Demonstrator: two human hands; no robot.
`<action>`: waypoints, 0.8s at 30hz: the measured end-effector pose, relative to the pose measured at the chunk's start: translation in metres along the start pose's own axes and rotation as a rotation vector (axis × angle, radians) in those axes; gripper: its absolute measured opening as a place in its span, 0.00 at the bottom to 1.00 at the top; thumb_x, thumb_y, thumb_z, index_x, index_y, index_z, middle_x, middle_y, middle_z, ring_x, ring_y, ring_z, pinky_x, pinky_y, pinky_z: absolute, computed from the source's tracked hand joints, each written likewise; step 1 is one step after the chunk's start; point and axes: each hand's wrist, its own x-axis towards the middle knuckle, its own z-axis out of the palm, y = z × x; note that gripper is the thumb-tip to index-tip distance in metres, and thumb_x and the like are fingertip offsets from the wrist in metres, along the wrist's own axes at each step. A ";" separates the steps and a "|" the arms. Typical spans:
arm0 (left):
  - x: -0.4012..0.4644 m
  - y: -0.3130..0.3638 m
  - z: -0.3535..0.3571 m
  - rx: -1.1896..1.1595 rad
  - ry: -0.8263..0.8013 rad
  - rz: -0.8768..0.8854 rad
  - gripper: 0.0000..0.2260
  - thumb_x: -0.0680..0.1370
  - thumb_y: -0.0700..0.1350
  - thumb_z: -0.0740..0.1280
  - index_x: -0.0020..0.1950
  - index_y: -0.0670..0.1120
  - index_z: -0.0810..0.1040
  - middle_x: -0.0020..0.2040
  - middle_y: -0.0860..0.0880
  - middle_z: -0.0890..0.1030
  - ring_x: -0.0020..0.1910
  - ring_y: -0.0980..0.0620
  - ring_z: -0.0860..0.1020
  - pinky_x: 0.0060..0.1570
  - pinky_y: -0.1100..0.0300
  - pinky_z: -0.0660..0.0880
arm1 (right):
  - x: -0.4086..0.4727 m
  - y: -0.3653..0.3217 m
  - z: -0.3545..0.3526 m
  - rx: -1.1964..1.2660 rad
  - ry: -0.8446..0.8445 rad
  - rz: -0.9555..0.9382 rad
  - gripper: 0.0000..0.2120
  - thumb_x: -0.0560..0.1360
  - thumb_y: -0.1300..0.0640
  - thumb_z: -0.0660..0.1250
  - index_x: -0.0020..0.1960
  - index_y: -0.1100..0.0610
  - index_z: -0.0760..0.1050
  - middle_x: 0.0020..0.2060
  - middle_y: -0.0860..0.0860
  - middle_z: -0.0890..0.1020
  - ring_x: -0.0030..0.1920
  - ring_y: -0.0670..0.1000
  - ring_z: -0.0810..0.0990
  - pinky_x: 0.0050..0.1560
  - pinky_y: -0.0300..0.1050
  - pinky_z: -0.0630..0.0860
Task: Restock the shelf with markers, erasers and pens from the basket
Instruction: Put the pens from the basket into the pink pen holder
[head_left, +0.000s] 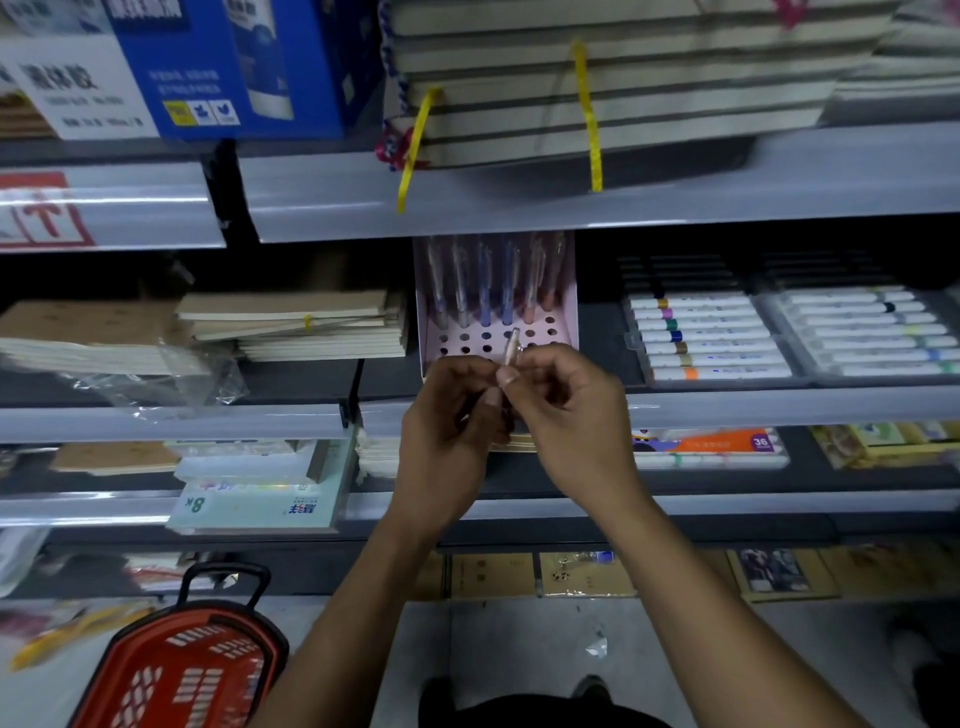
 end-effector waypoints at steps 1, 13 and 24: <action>0.001 0.000 0.000 0.025 0.001 0.006 0.07 0.83 0.39 0.65 0.60 0.43 0.78 0.48 0.46 0.84 0.45 0.47 0.84 0.42 0.54 0.80 | 0.001 0.000 -0.001 -0.004 0.010 0.000 0.04 0.78 0.56 0.74 0.52 0.53 0.83 0.40 0.45 0.85 0.42 0.45 0.84 0.42 0.34 0.79; -0.001 -0.006 0.001 0.714 0.027 0.118 0.21 0.78 0.45 0.63 0.72 0.53 0.77 0.52 0.56 0.82 0.47 0.55 0.81 0.46 0.50 0.81 | 0.031 -0.015 -0.020 0.027 0.280 -0.205 0.03 0.78 0.54 0.74 0.51 0.50 0.82 0.39 0.45 0.85 0.41 0.49 0.85 0.41 0.36 0.80; -0.005 -0.001 -0.001 0.810 -0.015 0.146 0.22 0.80 0.47 0.62 0.75 0.53 0.74 0.59 0.52 0.82 0.51 0.56 0.81 0.48 0.53 0.82 | 0.055 -0.009 -0.028 -0.177 0.492 -0.284 0.03 0.77 0.53 0.72 0.49 0.45 0.80 0.39 0.40 0.84 0.40 0.44 0.84 0.45 0.47 0.82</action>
